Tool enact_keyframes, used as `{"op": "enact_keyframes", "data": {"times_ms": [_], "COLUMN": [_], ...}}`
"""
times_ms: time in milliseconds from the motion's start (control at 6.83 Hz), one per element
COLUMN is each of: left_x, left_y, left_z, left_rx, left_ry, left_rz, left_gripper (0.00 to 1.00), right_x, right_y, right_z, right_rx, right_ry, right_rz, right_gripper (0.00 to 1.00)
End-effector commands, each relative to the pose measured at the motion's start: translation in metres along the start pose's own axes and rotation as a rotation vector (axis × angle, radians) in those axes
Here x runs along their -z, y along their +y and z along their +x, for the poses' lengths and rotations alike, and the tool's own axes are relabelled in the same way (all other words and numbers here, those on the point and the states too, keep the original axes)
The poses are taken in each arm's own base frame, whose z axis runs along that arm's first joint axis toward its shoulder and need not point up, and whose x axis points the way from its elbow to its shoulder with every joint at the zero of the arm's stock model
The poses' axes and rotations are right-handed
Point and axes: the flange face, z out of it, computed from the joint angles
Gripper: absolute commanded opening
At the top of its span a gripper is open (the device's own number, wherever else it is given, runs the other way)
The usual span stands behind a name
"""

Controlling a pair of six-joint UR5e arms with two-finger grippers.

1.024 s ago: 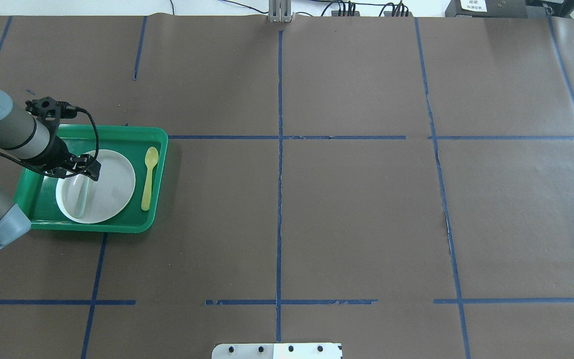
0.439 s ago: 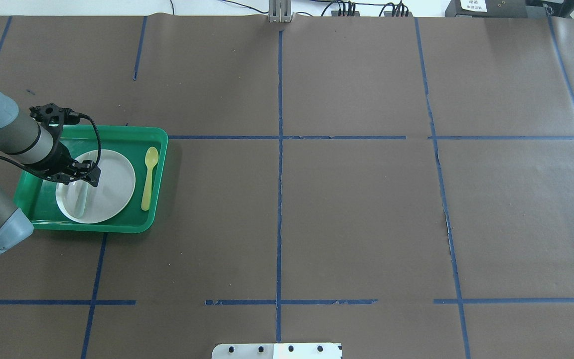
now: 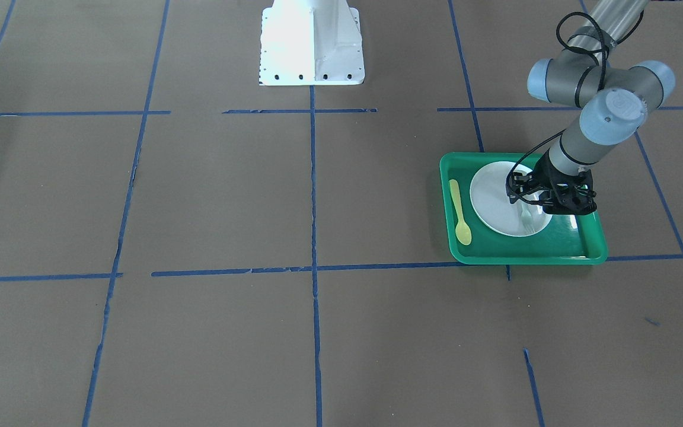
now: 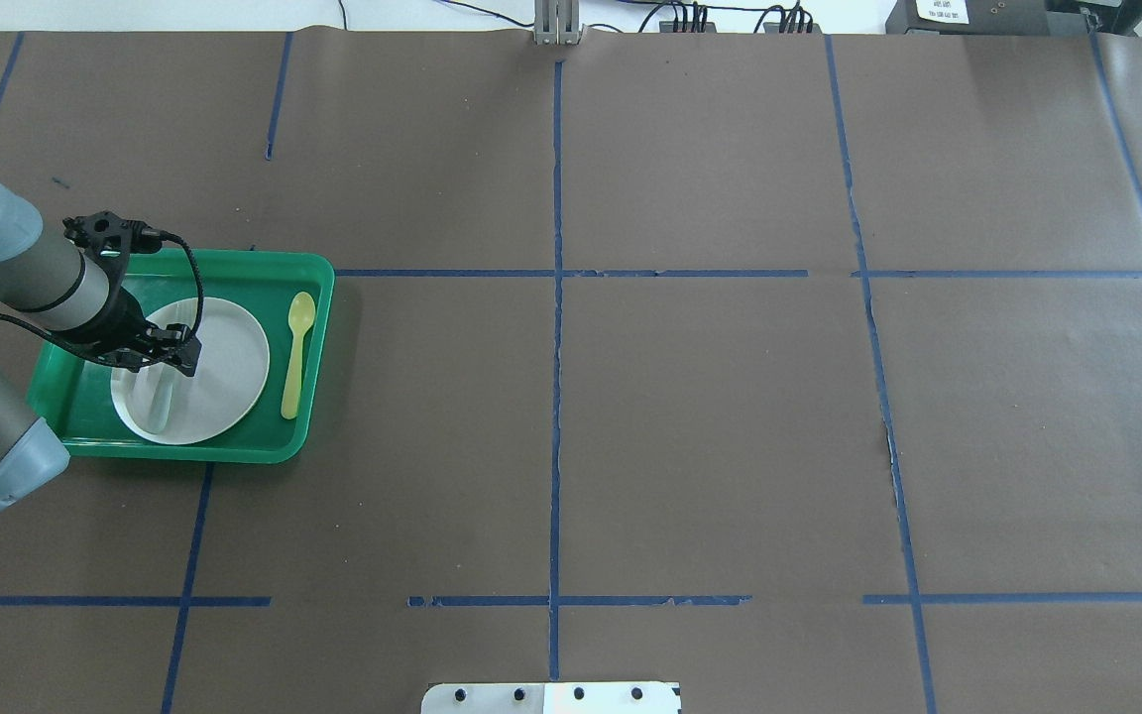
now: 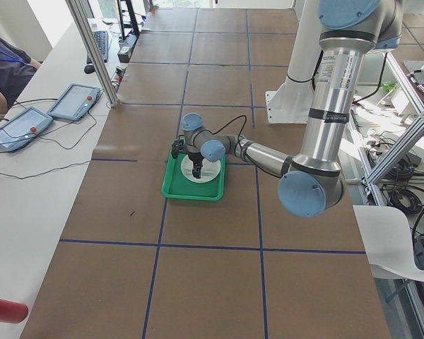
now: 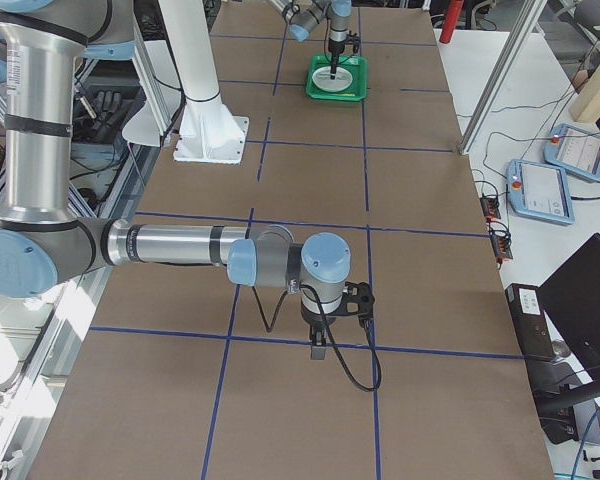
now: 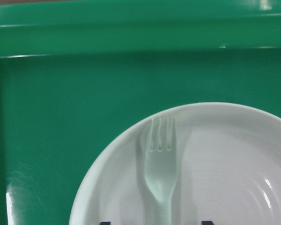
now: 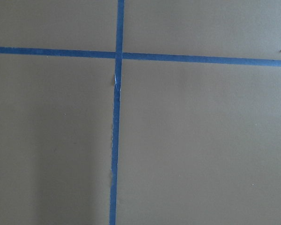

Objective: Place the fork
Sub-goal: 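Lower the left gripper and close it on the fork handle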

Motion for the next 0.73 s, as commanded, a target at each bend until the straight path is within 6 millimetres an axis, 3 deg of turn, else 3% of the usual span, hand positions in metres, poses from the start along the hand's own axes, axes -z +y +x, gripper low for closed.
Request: {"op": "enact_keyframes", "data": {"times_ms": [0,585], "left_x": [-0.0016,-0.0018], "left_y": [0.0011,0.0012], "left_z": [0.0012,0.0040], "left_rx": [-0.001,0.001], "left_ry": [0.000,0.002], "left_rz": [-0.003,-0.003], "left_gripper": [0.67,0.55], "right_x": [0.0000,0.0000], "right_y": [0.0000,0.0000], "right_z": [0.0000,0.0000], "right_rx": [0.000,-0.001], "right_ry": [0.000,0.000], "right_rz": [0.000,0.000], "right_gripper": [1.00,1.00]}}
